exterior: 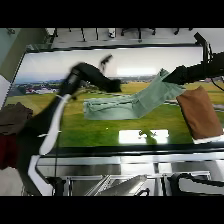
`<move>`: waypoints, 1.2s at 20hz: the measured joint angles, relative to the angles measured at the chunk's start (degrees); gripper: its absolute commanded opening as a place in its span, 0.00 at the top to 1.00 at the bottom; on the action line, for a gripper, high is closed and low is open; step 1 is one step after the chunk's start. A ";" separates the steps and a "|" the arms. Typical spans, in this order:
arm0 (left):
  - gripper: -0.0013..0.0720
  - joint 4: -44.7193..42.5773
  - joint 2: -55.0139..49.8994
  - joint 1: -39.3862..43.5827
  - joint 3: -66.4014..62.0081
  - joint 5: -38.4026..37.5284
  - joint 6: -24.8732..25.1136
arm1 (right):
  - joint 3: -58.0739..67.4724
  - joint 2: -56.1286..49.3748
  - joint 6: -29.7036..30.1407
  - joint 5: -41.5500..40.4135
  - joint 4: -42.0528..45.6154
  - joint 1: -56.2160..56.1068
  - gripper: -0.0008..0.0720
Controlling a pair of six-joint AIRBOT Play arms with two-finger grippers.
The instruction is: Fold the shirts.
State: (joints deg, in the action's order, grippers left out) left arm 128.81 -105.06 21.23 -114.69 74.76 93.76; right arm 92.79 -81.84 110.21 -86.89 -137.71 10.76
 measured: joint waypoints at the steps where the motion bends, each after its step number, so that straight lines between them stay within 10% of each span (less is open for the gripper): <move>1: 0.96 -0.15 4.76 -3.63 0.83 1.64 0.42 | 0.00 0.00 -0.37 0.33 -0.22 -1.25 0.97; 6: 0.96 -0.20 33.75 -24.22 9.14 2.60 3.43 | 0.02 -1.57 -2.78 11.61 -1.40 -16.85 0.97; 7: 0.96 -0.17 39.34 -28.09 11.52 1.81 4.31 | 0.02 -2.89 -3.19 16.26 -1.60 -21.75 0.85; 8: 0.96 -0.13 45.13 -32.17 14.51 0.85 5.29 | 0.04 -5.05 -3.80 22.36 -1.95 -27.63 0.36; 9: 0.95 -0.11 50.16 -35.80 17.59 -0.33 6.03 | 0.04 -7.74 -4.13 29.20 -2.34 -33.22 0.22; 10: 0.96 -0.13 55.23 -39.43 21.22 -1.86 6.78 | 0.13 -11.30 -5.18 37.44 -2.32 -39.08 0.36; 14: 0.96 0.09 69.77 -49.35 35.01 -5.90 9.07 | 0.87 -20.63 -8.33 54.51 -1.22 -50.86 0.38; 16: 0.96 0.11 73.88 -51.60 40.26 -7.21 9.88 | 0.98 -20.55 -9.14 52.54 0.15 -48.76 0.37; 18: 0.96 0.24 76.48 -52.76 44.17 -8.90 10.29 | 1.16 -17.94 -9.55 47.50 1.22 -43.04 0.15; 24: 0.95 0.33 74.62 -53.81 44.68 -9.60 10.71 | 0.35 -11.78 -13.53 26.43 7.78 -20.79 0.15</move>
State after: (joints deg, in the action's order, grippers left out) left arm 129.14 -30.44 -32.58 -70.02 65.17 104.47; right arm 93.14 -93.62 96.68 -60.47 -129.93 -10.02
